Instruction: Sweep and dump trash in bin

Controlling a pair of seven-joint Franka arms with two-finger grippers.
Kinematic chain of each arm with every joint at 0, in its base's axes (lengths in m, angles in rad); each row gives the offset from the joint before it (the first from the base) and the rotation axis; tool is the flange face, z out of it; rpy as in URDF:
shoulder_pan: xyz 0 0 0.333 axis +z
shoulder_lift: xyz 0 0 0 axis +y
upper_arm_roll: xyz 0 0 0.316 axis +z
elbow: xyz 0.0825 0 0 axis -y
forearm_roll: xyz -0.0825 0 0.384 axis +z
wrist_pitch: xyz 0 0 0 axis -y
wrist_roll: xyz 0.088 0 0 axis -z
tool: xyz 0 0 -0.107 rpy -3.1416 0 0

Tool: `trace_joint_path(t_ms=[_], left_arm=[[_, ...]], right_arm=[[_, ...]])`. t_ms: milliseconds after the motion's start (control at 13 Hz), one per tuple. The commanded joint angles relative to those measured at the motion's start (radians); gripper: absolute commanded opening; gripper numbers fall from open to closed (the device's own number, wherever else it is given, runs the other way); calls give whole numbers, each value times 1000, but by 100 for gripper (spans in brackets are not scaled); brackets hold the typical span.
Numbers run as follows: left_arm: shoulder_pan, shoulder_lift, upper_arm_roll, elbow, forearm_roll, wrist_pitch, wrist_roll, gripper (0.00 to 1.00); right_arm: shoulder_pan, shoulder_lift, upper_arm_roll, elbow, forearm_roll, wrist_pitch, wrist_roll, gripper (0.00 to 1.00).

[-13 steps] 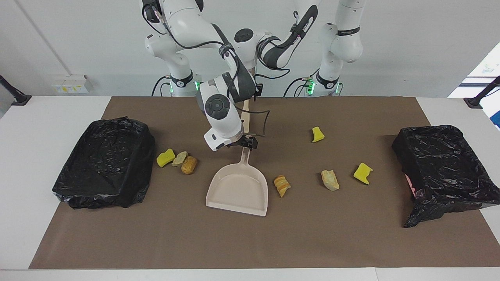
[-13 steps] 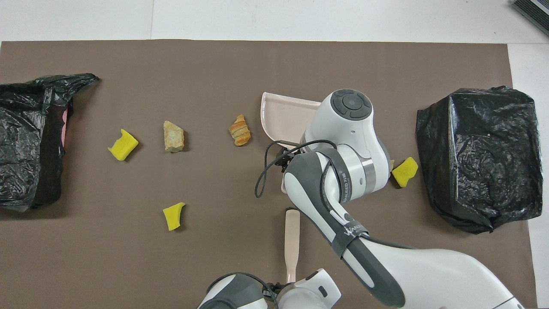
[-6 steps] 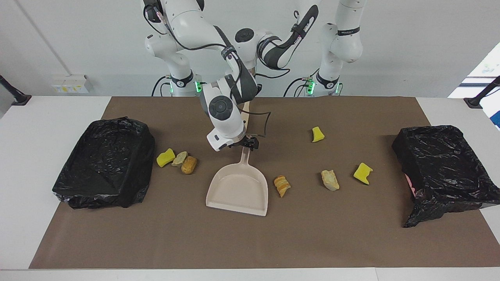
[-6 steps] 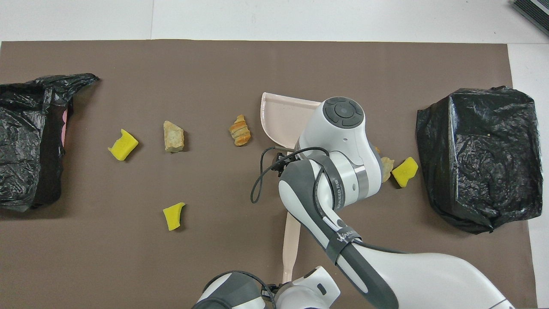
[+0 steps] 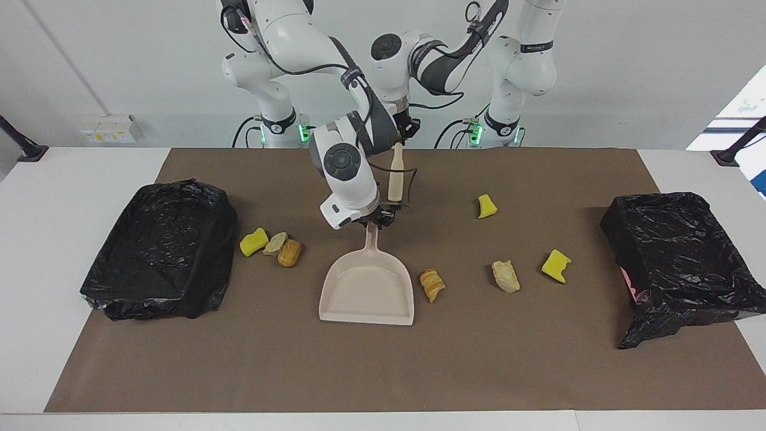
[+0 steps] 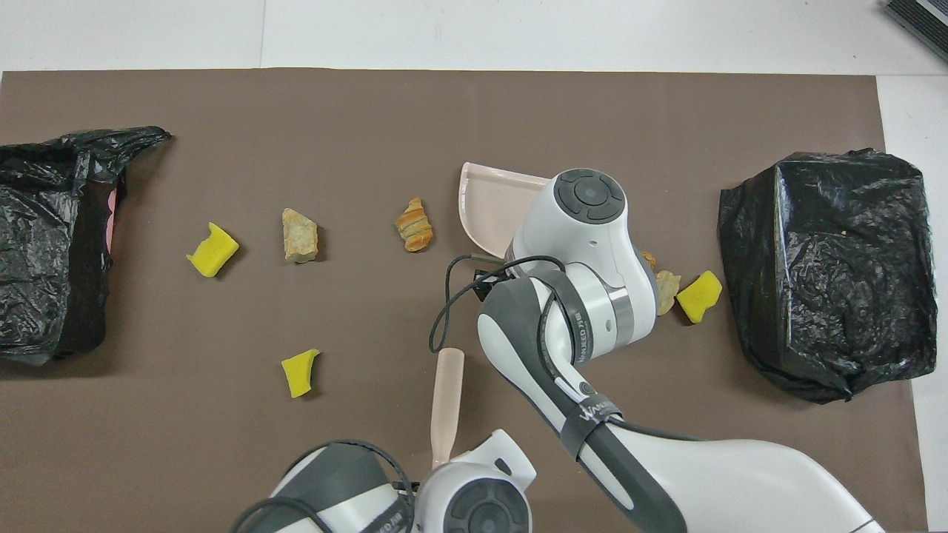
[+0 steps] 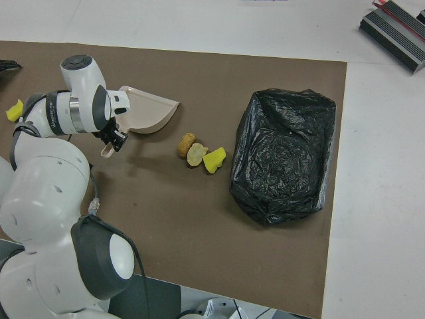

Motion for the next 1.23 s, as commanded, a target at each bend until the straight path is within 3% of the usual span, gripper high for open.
trace_joint_path(t_ms=[0, 308, 539, 771, 848, 1156], left_arm=[[142, -42, -6, -13, 50, -81, 46, 0], [382, -23, -6, 3, 173, -69, 155, 0], [537, 35, -6, 56, 248, -33, 158, 0], [679, 81, -6, 67, 274, 74, 156, 0], [704, 99, -6, 69, 323, 91, 156, 0], [775, 167, -6, 69, 333, 149, 156, 0]], right_arm=[[-2, -16, 14, 4, 25, 13, -100, 0], [-49, -91, 4, 13, 8, -99, -330, 0], [-57, -140, 4, 9, -167, -217, -614, 0], [-94, -154, 2, -16, -201, -220, -912, 0], [-104, -156, 2, -25, -219, -217, -1001, 0], [-109, -162, 4, -70, -336, -208, -1222, 0]])
